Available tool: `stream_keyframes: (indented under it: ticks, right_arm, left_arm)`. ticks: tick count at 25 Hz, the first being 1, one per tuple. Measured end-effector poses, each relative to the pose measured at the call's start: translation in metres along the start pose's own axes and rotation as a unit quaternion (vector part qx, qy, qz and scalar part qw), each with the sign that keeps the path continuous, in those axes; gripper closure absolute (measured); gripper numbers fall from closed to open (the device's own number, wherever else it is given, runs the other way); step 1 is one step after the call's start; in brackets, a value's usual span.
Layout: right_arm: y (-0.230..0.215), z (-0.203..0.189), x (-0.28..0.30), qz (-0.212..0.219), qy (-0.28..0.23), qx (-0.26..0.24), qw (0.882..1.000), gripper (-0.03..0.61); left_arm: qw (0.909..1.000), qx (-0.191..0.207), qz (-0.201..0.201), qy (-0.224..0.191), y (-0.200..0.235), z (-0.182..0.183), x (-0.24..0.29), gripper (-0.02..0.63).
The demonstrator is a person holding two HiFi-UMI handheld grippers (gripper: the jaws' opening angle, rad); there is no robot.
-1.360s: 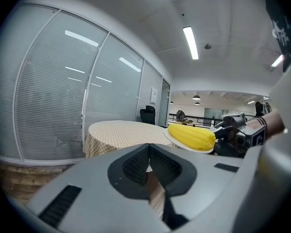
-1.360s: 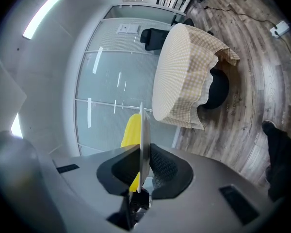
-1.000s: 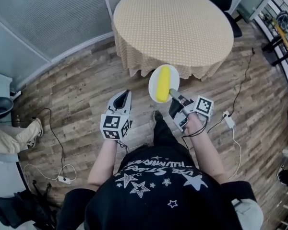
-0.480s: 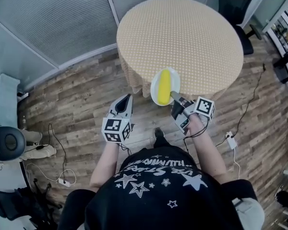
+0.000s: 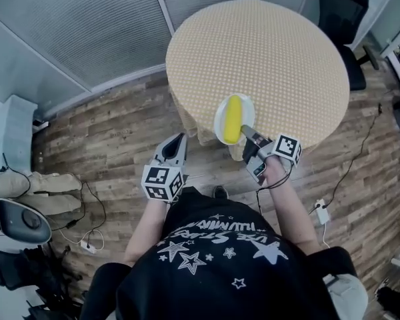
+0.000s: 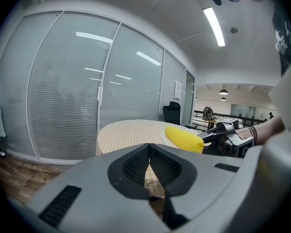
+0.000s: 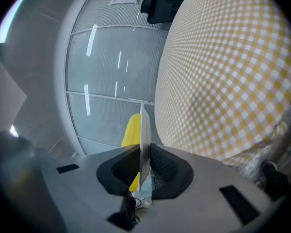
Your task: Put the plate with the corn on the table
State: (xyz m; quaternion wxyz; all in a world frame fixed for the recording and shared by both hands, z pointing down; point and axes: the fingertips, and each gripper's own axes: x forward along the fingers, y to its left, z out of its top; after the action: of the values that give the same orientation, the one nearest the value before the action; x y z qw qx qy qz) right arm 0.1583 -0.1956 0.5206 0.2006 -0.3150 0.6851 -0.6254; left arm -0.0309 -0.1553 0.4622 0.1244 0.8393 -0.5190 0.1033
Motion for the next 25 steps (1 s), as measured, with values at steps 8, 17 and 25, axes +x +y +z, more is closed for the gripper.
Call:
stream_keyframes:
  ticks: [8,17,25]
  right_arm:
    - [-0.013,0.011,0.022,-0.012,-0.001,0.008,1.000,0.525]
    - [-0.018,0.050,0.073,-0.030,-0.027,0.004,0.999,0.525]
    - [-0.010,0.092,0.123,-0.032,-0.047,-0.012,0.998,0.525]
  left_arm:
    - [0.9999,-0.005,0.009,0.009,0.027,-0.003,0.024,0.606]
    - [0.9994,0.007,-0.031,0.010,0.075,0.020,0.111,0.606]
    - [0.9982,0.022,-0.055,0.000,0.120,0.046,0.162,0.606]
